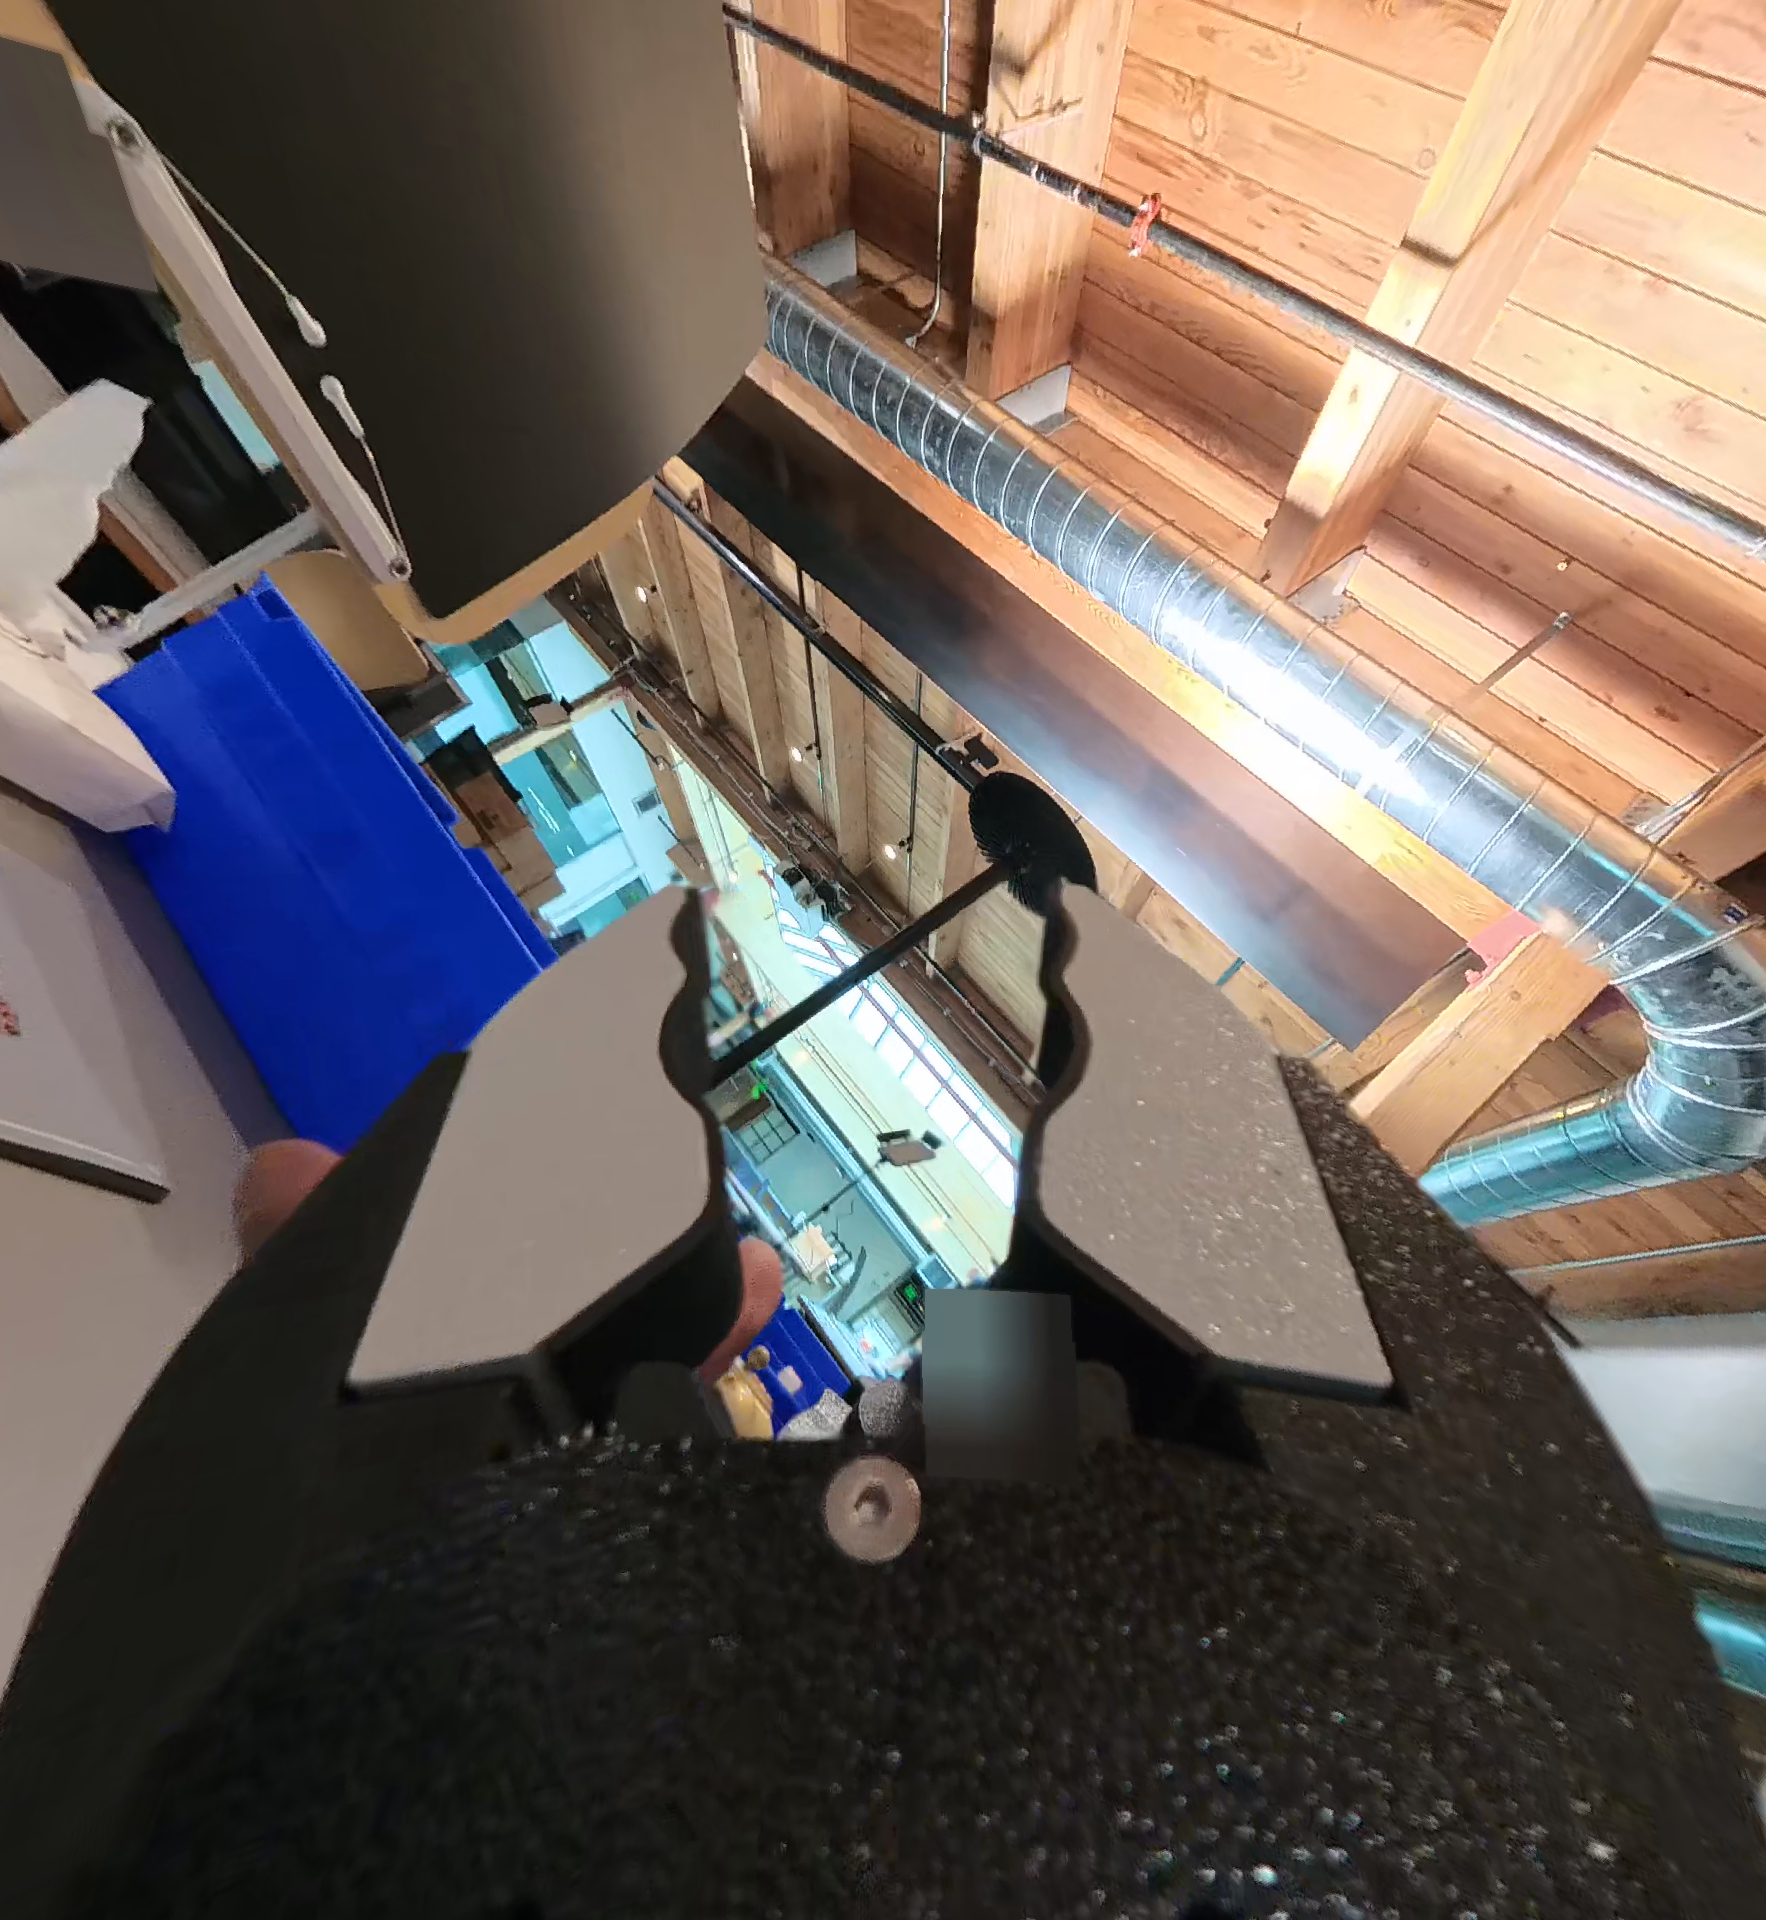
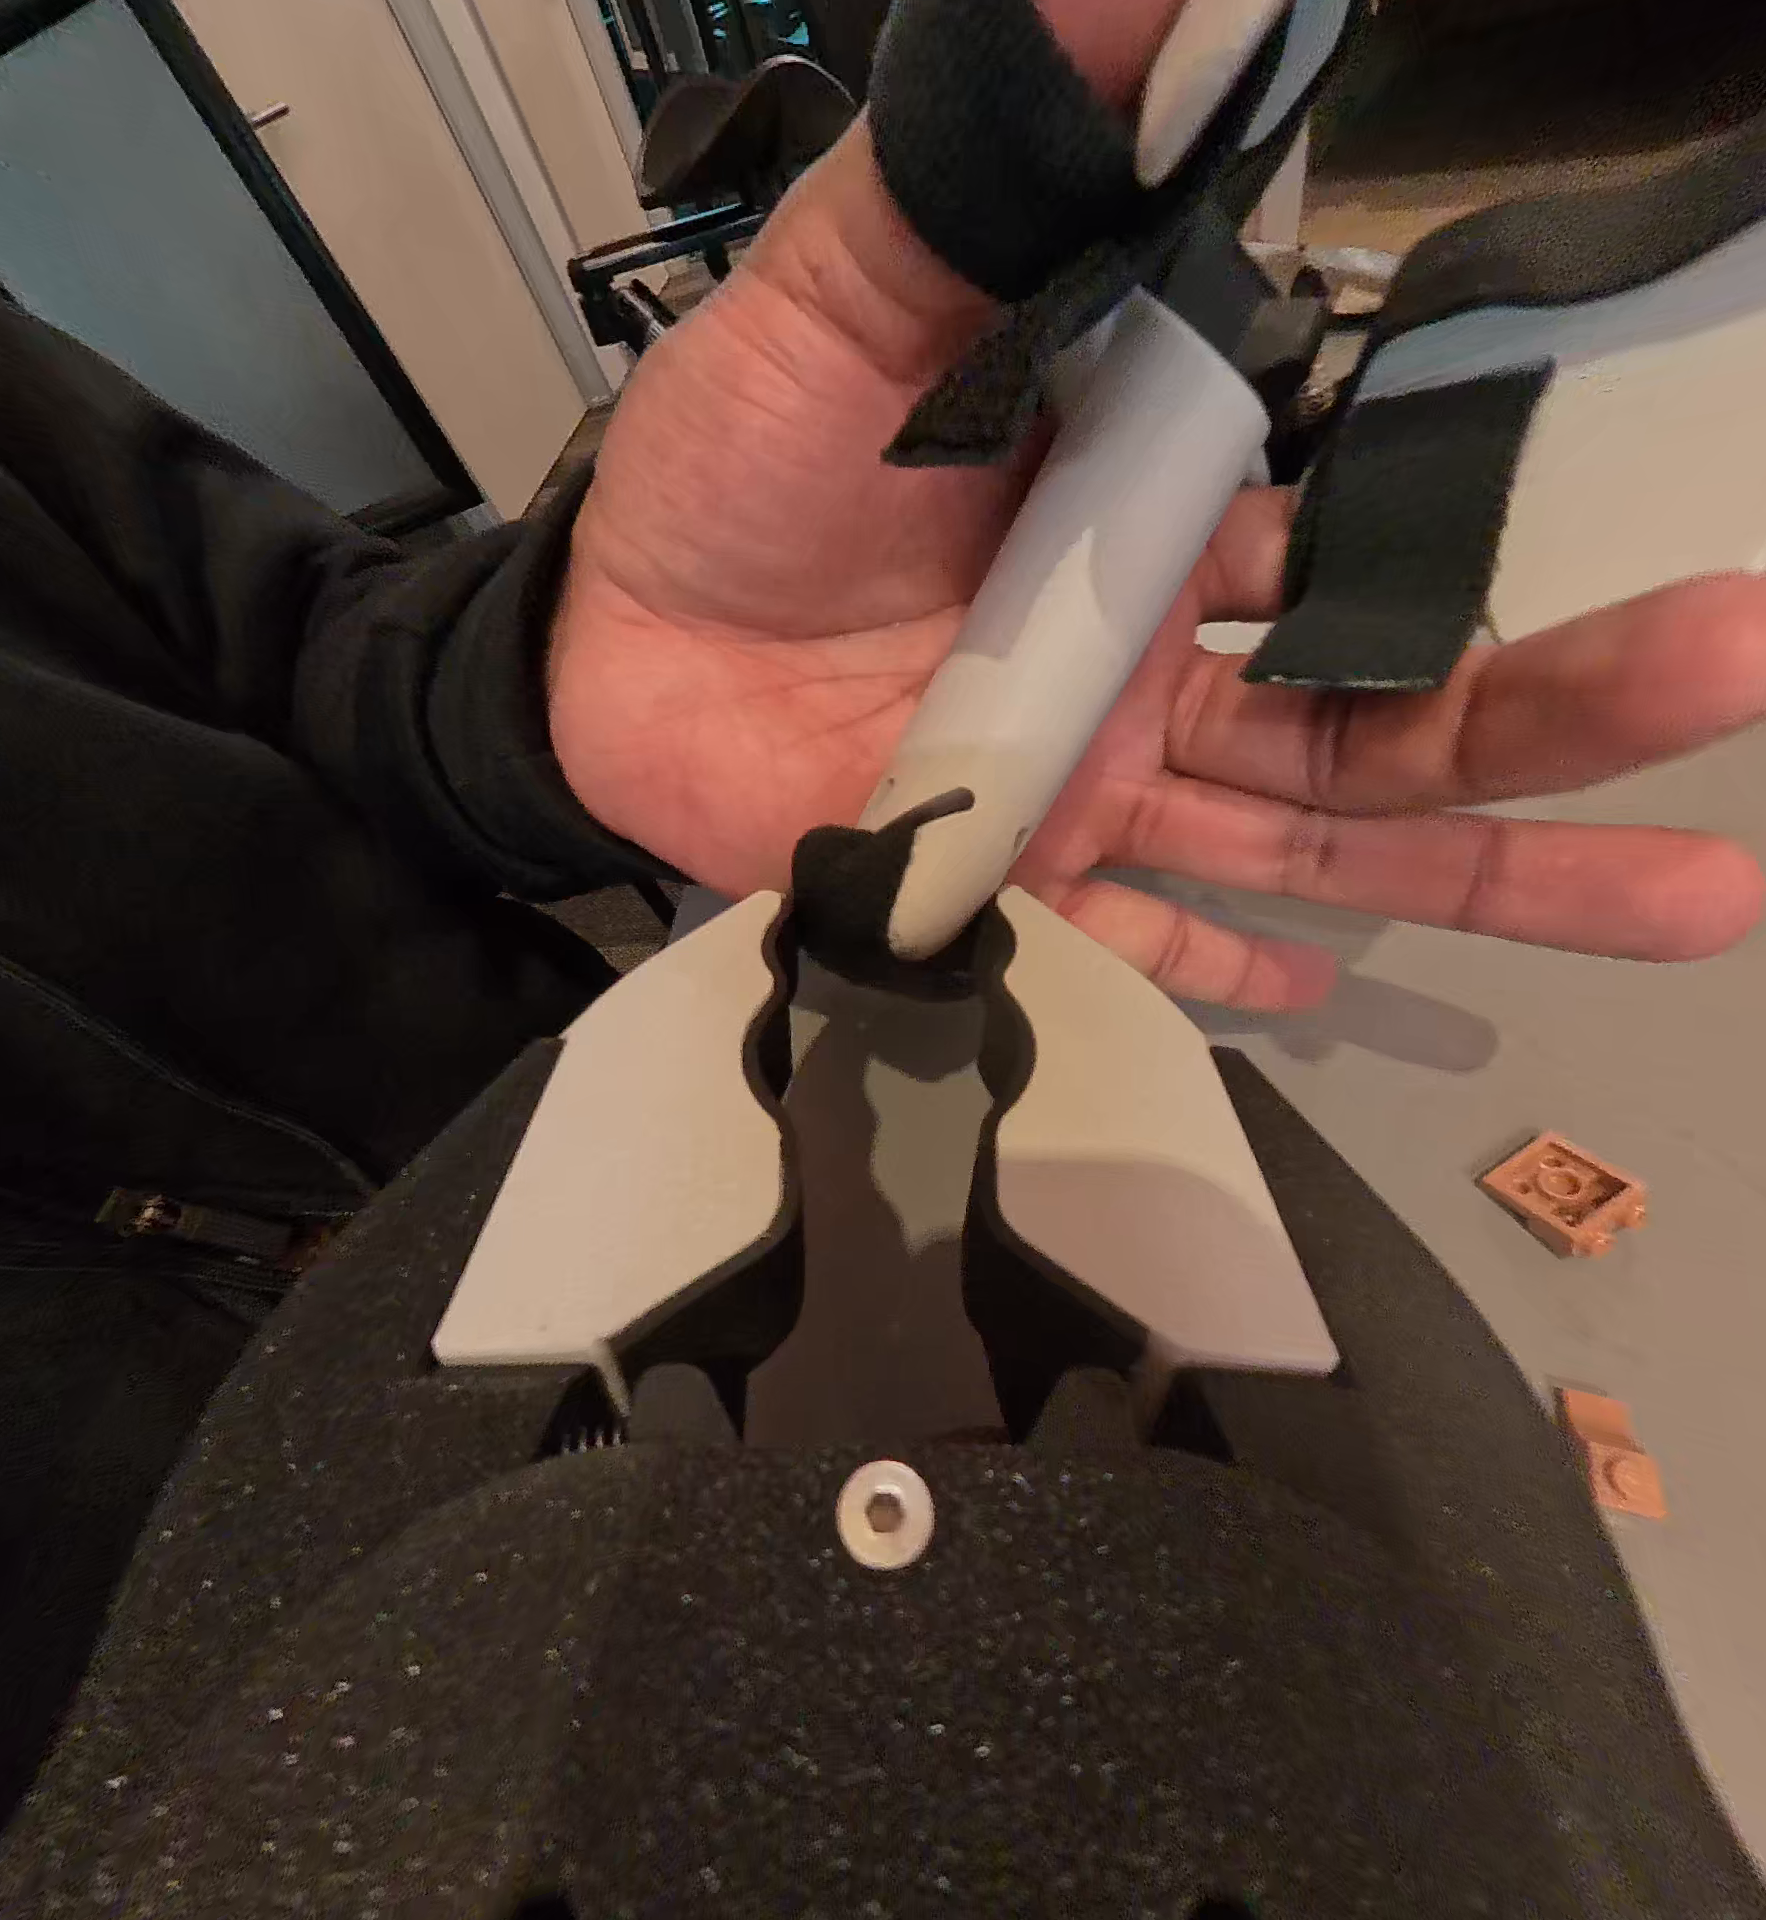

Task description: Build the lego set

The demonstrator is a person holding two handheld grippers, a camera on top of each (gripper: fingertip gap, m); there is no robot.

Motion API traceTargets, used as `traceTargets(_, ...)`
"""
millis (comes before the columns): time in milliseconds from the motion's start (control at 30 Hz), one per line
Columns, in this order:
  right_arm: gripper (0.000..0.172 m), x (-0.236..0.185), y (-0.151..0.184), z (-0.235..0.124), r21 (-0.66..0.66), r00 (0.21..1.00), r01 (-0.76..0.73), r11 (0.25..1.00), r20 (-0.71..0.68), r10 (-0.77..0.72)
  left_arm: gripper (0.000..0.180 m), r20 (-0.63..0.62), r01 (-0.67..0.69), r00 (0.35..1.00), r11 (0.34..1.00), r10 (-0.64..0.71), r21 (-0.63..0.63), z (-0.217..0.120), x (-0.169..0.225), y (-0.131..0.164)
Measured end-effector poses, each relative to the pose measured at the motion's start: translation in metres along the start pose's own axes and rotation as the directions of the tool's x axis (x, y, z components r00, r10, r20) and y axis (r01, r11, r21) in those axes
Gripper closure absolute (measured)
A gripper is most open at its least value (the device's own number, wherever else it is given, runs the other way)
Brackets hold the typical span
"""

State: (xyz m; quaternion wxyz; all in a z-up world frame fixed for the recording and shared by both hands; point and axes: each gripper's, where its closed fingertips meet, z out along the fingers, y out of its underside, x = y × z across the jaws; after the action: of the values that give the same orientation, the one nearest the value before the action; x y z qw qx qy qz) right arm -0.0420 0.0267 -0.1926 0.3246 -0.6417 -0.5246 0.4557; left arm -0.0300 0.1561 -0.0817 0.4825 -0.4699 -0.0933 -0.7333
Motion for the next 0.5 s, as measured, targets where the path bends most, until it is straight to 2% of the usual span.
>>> traceTargets(33,0.14,-0.002,-0.001,0.0,0.004,1.0,-0.004,1.0,0.009,0.004,0.109,0.001,0.015,1.0,1.0,-0.015,-0.023,0.001,0.001,0.002)
traceTargets(133,0.135,-0.009,-0.004,-0.001,0.024,0.999,-0.018,1.0,0.042,0.017,0.096,-0.005,0.001,1.0,1.0,-0.001,-0.009,0.001,0.008,-0.003)
traceTargets(233,0.133,-0.021,-0.01,0.002,0.062,0.997,-0.01,0.998,0.076,0.005,0.078,0.04,-0.003,0.999,0.999,0.001,0.04,-0.001,0.007,-0.023)
traceTargets(267,0.14,-0.017,-0.011,0.004,0.049,0.999,0.016,0.999,0.03,-0.018,0.087,0.002,-0.014,1.0,1.0,0.014,0.02,0.0,0.013,-0.023)
traceTargets(300,0.145,-0.014,-0.011,0.004,0.036,0.999,0.034,0.999,0.005,-0.034,0.112,-0.078,-0.009,0.997,1.0,0.009,-0.005,0.001,0.023,-0.02)
traceTargets(367,0.142,-0.016,-0.014,0.005,0.049,0.999,0.026,0.998,0.025,-0.027,0.118,-0.066,0.025,0.998,1.0,-0.024,0.014,-0.001,0.021,-0.024)
traceTargets(467,0.125,-0.01,-0.014,0.006,0.043,1.0,0.031,0.999,0.002,-0.031,0.126,-0.064,-0.046,0.997,0.997,0.05,0.069,-0.005,0.021,-0.034)
traceTargets(500,0.124,-0.003,-0.014,0.003,0.037,0.999,0.018,0.999,-0.027,-0.017,0.128,-0.068,-0.093,0.993,0.993,0.098,0.077,-0.005,0.022,-0.035)
